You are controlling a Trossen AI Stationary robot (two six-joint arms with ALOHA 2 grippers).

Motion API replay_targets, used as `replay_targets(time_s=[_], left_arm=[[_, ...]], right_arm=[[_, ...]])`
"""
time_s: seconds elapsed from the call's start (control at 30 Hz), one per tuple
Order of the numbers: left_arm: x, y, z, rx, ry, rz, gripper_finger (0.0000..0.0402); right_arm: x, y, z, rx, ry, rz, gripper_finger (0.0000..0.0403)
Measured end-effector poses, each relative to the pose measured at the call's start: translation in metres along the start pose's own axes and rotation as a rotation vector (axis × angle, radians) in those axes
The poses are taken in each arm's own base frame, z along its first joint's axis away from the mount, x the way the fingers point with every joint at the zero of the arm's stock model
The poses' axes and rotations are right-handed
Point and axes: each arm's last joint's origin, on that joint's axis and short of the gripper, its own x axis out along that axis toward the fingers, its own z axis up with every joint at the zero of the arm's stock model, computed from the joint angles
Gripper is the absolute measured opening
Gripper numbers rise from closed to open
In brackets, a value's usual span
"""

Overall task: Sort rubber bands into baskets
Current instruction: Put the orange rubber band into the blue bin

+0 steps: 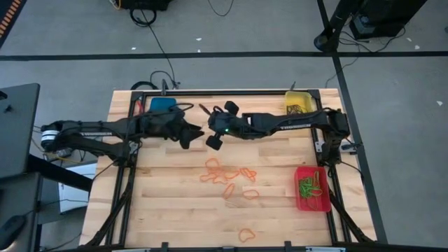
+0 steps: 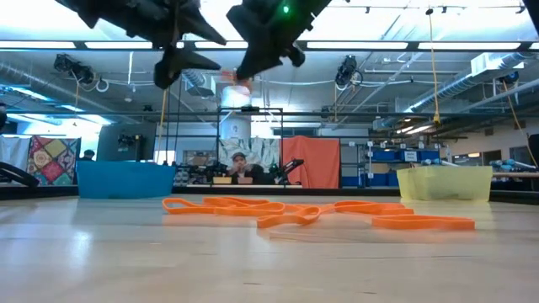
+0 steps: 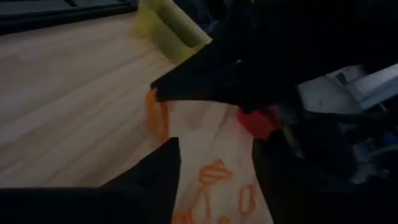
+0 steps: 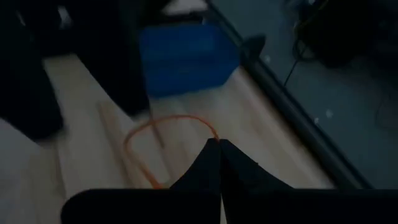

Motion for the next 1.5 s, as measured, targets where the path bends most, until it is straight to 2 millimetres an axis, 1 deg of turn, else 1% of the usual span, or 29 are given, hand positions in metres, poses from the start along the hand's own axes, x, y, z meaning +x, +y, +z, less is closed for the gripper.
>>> replay_targets(time_s=[0.1, 0.2, 0.3, 0.4, 0.5, 0.57, 0.63, 0.67, 0.7, 0.77, 0.83, 0.9, 1.03, 1.13, 1.2, 1.27, 1.37, 1.43, 1.5], left_arm=[[0.008, 0.008, 0.001, -0.008, -0.021, 0.070, 0.0223], [0.016, 0.018, 0.001, -0.035, -0.037, 0.164, 0.0228], [0.021, 0.025, 0.003, -0.043, -0.033, 0.189, 0.0226], [0.023, 0.028, 0.003, -0.005, -0.004, 0.172, 0.0208], [0.023, 0.027, 0.003, 0.036, 0.025, 0.134, 0.0163], [0.021, 0.026, 0.003, 0.047, 0.040, 0.108, 0.0112], [0.018, 0.024, 0.005, 0.068, 0.040, 0.083, 0.0048], [0.016, 0.025, 0.006, 0.072, 0.039, 0.079, 0.0025], [0.014, 0.026, 0.007, 0.068, 0.041, 0.091, 0.0015], [0.008, 0.032, 0.010, 0.063, 0.030, 0.138, 0.0012], [-0.001, 0.043, 0.014, 0.067, 0.025, 0.220, 0.0008], [-0.011, 0.053, 0.019, 0.054, 0.019, 0.291, 0.0004], [-0.030, 0.076, 0.024, -0.011, 0.021, 0.449, 0.0004], [-0.041, 0.094, 0.024, -0.065, 0.040, 0.623, 0.0004], [-0.049, 0.106, 0.021, -0.098, 0.062, 0.762, 0.0004], [-0.053, 0.116, 0.020, -0.127, 0.087, 0.858, 0.0006], [-0.055, 0.127, 0.019, -0.159, 0.127, 0.911, 0.0017], [-0.053, 0.130, 0.019, -0.151, 0.142, 0.920, 0.0036], [-0.050, 0.135, 0.019, -0.158, 0.157, 0.935, 0.0064]], right_arm=[[-0.006, 0.000, 0.007, -0.019, -0.049, 0.005, 0.0002], [-0.007, 0.003, 0.009, -0.047, -0.076, 0.016, 0.0002], [-0.008, 0.005, 0.009, -0.053, -0.087, 0.020, 0.0002], [-0.008, 0.006, 0.009, -0.055, -0.087, 0.020, 0.0002], [-0.008, 0.006, 0.010, -0.055, -0.094, 0.017, 0.0002], [-0.008, 0.005, 0.010, -0.056, -0.092, 0.016, 0.0002], [-0.007, 0.003, 0.010, -0.060, -0.090, 0.015, 0.0002], [-0.006, 0.002, 0.011, -0.056, -0.094, 0.016, 0.0004], [-0.006, 0.001, 0.012, -0.046, -0.101, 0.018, 0.0011], [-0.004, -0.003, 0.013, -0.009, -0.101, 0.028, 0.0037], [0.000, -0.007, 0.013, 0.034, -0.099, 0.057, 0.0070], [0.005, -0.011, 0.009, 0.083, -0.087, 0.100, 0.0106], [0.019, -0.015, -0.014, 0.159, 0.006, 0.162, 0.0169], [0.025, -0.015, -0.030, 0.173, 0.055, 0.156, 0.0203], [0.028, -0.013, -0.040, 0.181, 0.082, 0.154, 0.0216], [0.029, -0.010, -0.048, 0.195, 0.114, 0.155, 0.0220], [0.027, -0.004, -0.056, 0.188, 0.147, 0.162, 0.0220], [0.025, 0.002, -0.061, 0.167, 0.180, 0.174, 0.0219], [0.022, 0.007, -0.069, 0.134, 0.226, 0.162, 0.0219]])
